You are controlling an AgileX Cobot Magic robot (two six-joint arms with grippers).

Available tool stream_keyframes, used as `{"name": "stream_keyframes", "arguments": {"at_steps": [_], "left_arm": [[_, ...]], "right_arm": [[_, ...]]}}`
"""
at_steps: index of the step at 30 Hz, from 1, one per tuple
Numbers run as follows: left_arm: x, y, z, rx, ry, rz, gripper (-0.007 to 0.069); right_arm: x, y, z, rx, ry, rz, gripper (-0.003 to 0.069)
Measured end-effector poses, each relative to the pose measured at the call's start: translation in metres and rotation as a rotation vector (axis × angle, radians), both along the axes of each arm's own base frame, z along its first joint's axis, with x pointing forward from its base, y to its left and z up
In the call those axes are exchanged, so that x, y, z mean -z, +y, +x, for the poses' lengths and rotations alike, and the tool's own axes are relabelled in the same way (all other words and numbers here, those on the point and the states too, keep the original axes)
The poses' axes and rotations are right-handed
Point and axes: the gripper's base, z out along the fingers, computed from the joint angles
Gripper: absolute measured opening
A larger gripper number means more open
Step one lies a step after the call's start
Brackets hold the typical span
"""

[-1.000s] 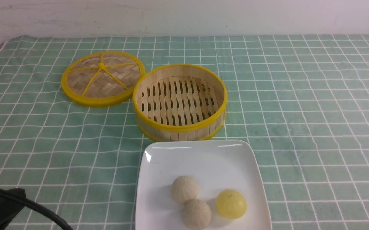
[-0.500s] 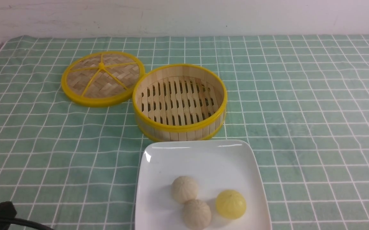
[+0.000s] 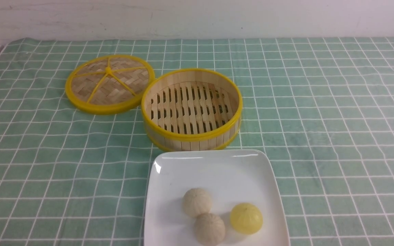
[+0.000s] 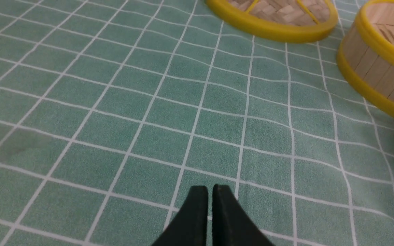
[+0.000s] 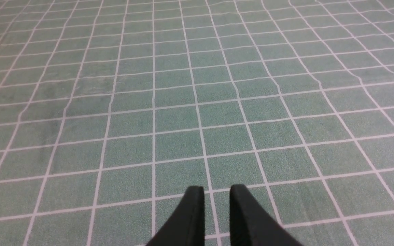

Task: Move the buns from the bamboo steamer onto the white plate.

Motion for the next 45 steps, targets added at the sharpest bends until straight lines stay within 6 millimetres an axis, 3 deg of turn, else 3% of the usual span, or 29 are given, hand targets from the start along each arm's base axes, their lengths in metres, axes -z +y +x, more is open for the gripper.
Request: {"name": "stream_keyframes", "arguments": {"at_steps": [45], "left_arm": [[0.0001,0.0000,0.0001,0.001,-0.001,0.001,0.0081]], "right_arm": [[-0.0001,0.0000,0.0000,-0.001,-0.001,-0.002,0.0200]]}}
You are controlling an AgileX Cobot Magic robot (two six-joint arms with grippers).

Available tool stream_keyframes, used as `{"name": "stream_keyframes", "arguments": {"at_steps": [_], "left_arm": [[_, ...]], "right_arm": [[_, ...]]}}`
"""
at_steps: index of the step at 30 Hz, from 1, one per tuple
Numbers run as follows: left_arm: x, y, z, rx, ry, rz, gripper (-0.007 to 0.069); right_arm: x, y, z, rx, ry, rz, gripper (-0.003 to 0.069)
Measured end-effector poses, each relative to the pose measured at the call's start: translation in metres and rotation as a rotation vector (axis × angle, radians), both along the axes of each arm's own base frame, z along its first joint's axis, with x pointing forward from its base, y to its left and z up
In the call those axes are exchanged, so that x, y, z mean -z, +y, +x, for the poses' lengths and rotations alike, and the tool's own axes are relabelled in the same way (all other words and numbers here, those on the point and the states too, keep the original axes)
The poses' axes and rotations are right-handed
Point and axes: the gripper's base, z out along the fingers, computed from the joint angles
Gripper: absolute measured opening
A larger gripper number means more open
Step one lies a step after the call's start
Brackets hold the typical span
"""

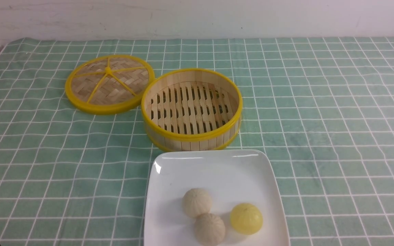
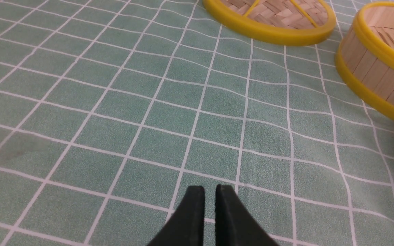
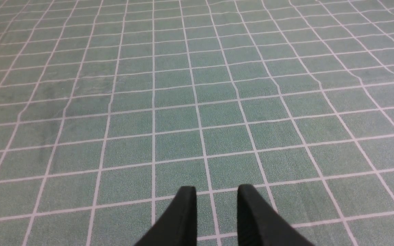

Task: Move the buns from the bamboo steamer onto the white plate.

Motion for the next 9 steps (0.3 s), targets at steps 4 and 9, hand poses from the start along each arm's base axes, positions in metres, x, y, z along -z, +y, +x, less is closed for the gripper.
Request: {"name": "stream_keyframes", "arguments": {"at_steps": [4,9], "left_arm": [[0.0000,0.0000,0.0000,0.000,0.000,0.000,0.0086],[0.0000,0.0000,0.0000,0.000,0.000,0.000,0.0088]], "right_arm": [[0.0000,0.0000,0.0000,0.000,0.000,0.000,0.0207],[0.0000,0.0000,0.0000,0.000,0.000,0.000,0.0211]]}}
